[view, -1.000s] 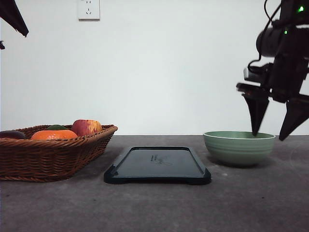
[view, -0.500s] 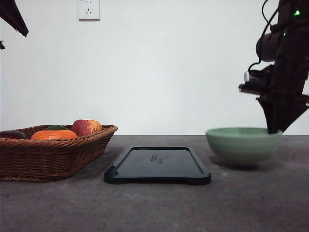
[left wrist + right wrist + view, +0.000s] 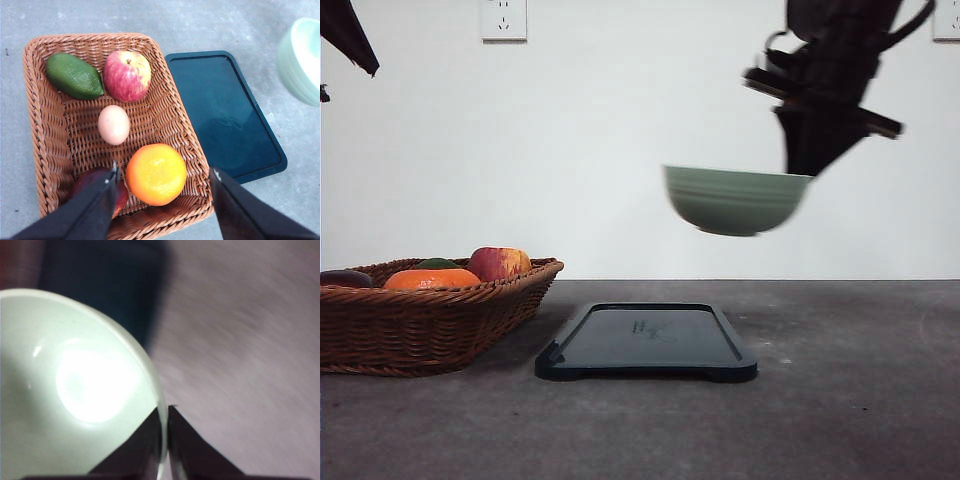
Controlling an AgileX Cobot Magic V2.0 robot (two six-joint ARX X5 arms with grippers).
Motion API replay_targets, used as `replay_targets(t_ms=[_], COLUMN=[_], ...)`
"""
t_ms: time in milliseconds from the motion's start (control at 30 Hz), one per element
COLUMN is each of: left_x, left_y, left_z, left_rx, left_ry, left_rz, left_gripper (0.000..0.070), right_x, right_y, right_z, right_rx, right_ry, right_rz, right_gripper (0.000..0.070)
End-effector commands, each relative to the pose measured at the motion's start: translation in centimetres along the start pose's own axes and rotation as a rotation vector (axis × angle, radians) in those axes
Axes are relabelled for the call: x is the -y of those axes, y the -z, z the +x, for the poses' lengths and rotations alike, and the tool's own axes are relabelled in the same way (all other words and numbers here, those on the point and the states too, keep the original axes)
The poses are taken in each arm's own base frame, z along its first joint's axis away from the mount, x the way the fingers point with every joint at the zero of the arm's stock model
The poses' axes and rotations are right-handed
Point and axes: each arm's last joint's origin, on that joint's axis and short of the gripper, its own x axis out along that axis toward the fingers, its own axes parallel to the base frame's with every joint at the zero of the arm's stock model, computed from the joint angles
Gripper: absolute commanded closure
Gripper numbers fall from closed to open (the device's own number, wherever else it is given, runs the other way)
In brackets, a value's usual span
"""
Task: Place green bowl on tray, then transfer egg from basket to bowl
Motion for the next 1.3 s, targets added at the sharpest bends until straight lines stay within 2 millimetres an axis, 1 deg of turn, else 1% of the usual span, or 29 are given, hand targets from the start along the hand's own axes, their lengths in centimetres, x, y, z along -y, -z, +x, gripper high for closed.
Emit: replay_targets(t_ms=[0,133,300,567,733,933,1133,1267], left_x=[0.2,0.2,0.2,0.2,0.2,0.2,0.2,0.2], left_y=[-0.7,-0.7,-0.7,-0.6,-0.6,-0.6,-0.6,-0.6], left_z=[-0.3,-0.3,-0.3,-0.3,-0.3,-0.3,-0.3,-0.3], left_rx=[0.027,0.022,0.021,0.018,0.018,0.017,0.013,0.013], left_ry=[0.008,0.008,0.008,0.008,0.008,0.008,0.008,0.008], left_rz=[0.010,0.009,0.009,0.008,0.008,0.007,0.006,0.006], left_gripper=[0.0339,0.0339,0.0339,0.0339,0.0339,0.0339,0.0339,0.0339], right_x=[-1.0,-2.7,-3.6,-3.2,-2.7,-3.0,-3.5,-3.7], right_y=[-0.7,-1.3,-1.6,-1.8,-1.8,-2.0,-1.8,-1.8], right_z=[0.5,1.5,3.7,7.8,10.0,11.1,12.2,12.3], right_rx=[0.032,0.077,0.060,-0.004,-0.044,-0.026,-0.051,-0.047], right_ry=[-0.019,-0.045,-0.055,-0.043,-0.036,-0.044,-0.045,-0.048], right_rz=[-0.022,-0.036,-0.052,-0.040,-0.030,-0.037,-0.043,-0.053], right_gripper=[0.0700,0.0700,0.0700,0.0700,0.0700,0.0700,0.0700,0.0699])
